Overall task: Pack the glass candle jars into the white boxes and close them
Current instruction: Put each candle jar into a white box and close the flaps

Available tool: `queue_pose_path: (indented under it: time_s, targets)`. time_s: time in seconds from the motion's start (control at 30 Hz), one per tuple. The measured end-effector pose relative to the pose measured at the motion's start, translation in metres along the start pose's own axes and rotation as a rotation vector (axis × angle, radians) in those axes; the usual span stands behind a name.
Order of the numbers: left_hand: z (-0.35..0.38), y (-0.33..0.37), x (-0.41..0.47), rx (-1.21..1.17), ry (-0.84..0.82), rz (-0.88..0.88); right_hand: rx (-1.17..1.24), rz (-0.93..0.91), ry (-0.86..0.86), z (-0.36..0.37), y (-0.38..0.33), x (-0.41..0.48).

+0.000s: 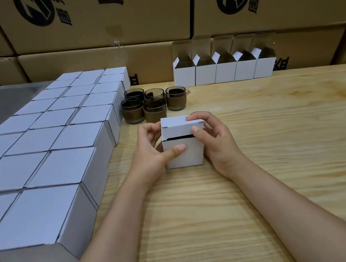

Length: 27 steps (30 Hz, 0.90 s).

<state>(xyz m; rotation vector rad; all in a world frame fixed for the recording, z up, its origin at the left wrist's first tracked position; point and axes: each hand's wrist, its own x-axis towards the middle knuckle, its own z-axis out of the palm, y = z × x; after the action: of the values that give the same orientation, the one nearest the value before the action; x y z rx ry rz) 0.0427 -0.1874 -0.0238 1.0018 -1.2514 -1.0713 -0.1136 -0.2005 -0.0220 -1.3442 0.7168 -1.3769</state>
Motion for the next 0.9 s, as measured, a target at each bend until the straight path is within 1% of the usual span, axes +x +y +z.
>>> queue_pose_path:
  time_s: [0.33, 0.47, 0.53, 0.77, 0.9]
  targets:
    - [0.0006, -0.0021, 0.0010, -0.011, -0.007, -0.001, -0.042, -0.028, -0.028, -0.0026, 0.0017, -0.0012]
    - [0.0032, 0.0033, -0.0008, -0.181, -0.007, -0.048, -0.057, -0.046, -0.030, -0.0011, 0.0033, -0.0014]
    - [0.0040, 0.0050, -0.0013, -0.206, 0.007, -0.049, -0.069, -0.047, -0.035, -0.0008, 0.0039, -0.0009]
    - [-0.0004, 0.0010, 0.0017, -0.192, -0.020, -0.037, -0.055, -0.008, -0.046, -0.0028, 0.0042, -0.0002]
    - [0.0026, 0.0003, 0.0044, -0.218, 0.008, -0.045, -0.003, 0.060, -0.028, -0.0024, 0.0002, 0.0012]
